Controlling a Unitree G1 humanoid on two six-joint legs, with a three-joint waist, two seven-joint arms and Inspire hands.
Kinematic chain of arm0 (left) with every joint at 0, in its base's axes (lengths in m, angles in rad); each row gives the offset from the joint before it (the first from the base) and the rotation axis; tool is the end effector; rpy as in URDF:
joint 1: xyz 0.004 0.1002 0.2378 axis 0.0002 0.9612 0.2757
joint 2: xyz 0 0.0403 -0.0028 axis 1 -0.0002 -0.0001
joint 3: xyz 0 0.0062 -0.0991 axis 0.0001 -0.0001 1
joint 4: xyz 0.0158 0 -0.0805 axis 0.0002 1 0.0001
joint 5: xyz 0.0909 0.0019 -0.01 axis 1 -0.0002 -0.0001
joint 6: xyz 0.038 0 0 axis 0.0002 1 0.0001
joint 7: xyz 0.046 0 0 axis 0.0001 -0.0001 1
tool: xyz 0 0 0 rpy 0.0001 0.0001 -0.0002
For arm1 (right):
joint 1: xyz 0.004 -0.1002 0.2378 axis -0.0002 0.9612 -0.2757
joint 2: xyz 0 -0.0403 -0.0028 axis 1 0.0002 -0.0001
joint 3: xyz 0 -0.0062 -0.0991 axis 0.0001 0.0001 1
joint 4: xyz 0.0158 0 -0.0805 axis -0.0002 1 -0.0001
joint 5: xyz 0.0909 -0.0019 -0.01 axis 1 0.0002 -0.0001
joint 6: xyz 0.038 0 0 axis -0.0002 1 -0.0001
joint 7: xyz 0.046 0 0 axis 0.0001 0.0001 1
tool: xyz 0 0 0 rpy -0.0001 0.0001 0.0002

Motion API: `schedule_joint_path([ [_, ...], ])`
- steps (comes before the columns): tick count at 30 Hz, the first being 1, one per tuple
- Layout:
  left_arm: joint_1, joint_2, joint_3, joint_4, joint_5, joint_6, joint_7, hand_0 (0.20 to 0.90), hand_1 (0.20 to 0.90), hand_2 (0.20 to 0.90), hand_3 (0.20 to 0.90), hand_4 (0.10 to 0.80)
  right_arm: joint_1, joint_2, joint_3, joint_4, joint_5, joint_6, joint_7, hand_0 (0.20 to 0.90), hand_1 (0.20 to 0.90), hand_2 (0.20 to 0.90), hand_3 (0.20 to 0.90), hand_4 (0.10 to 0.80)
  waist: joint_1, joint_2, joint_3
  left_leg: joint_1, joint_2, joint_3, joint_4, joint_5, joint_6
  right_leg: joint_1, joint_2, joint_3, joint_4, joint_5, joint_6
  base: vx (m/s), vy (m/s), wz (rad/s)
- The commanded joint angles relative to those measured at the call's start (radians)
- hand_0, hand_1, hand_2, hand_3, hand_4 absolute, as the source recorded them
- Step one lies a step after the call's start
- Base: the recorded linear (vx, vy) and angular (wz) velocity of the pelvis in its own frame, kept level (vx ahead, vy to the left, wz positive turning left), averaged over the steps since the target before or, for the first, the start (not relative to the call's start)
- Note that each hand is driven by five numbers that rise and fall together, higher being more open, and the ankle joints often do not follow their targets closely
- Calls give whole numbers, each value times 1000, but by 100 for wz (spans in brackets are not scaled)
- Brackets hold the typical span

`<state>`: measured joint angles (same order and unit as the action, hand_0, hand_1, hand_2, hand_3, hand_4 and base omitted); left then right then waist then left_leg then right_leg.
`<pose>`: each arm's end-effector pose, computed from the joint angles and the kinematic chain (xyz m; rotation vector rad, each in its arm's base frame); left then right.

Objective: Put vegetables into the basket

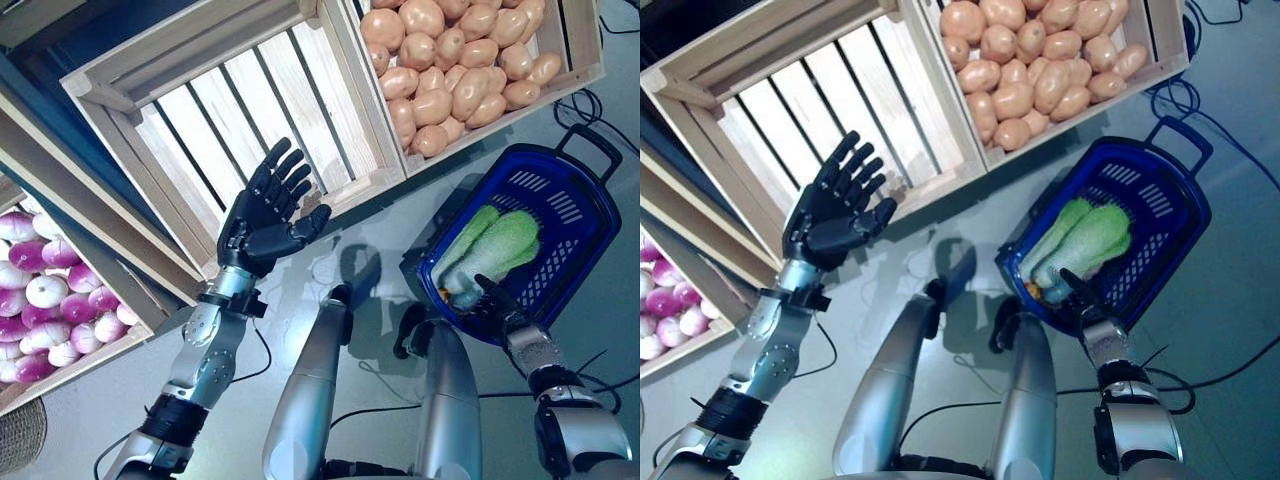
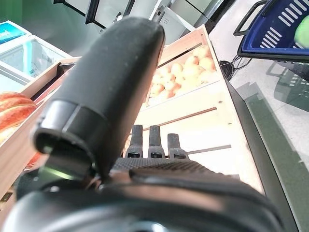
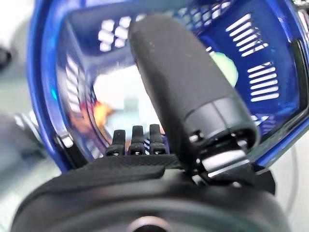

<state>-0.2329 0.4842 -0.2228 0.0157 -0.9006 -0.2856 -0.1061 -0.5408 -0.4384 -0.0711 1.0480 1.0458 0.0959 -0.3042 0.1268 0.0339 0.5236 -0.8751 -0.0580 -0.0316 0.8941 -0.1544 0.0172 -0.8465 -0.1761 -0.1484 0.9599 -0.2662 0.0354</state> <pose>0.2317 0.1919 0.1075 -0.4063 -0.3546 -0.3174 0.2607 -0.2667 0.0274 0.6515 0.4996 -0.7013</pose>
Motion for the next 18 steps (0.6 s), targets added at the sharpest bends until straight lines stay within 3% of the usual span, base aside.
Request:
schedule_joint_path([
  [1, -23, -14, 47, -173, -16, -74, -52, 900, 900, 900, 900, 800, -7, -113, 26, -21, -101, -61, -100, 900, 900, 900, 900, 800, 7, 11, -4, 86, -25, 52, -25, -79, 22, 66, 26, -50, -34, 82, -3, -90, 6, -2],
  [2, -22, -13, 48, -173, -16, -77, -54, 900, 900, 900, 900, 800, -7, -113, 27, -22, -102, -64, -104, 900, 900, 900, 900, 800, 7, 11, -4, 77, -22, 57, -36, -53, 25, 59, 24, -58, -47, 106, -13, -15, 11, -4],
  [13, -26, 4, 42, -160, -6, -83, -50, 900, 900, 900, 900, 800, 5, -85, 45, -48, -187, -123, -205, 900, 900, 900, 900, 800, 10, -24, -30, 317, -15, 40, -288, -7, 13, 294, 41, -72, -297, 158, 23, 3, 15, -5],
  [18, -21, 2, 40, -143, -32, -52, -20, 900, 900, 900, 900, 800, 61, -28, 66, -156, -224, -248, -270, 900, 900, 900, 900, 800, -3, -46, -77, 450, -4, 24, -448, 39, 8, 424, 52, -60, -472, 201, 38, 58, 43, -9],
])
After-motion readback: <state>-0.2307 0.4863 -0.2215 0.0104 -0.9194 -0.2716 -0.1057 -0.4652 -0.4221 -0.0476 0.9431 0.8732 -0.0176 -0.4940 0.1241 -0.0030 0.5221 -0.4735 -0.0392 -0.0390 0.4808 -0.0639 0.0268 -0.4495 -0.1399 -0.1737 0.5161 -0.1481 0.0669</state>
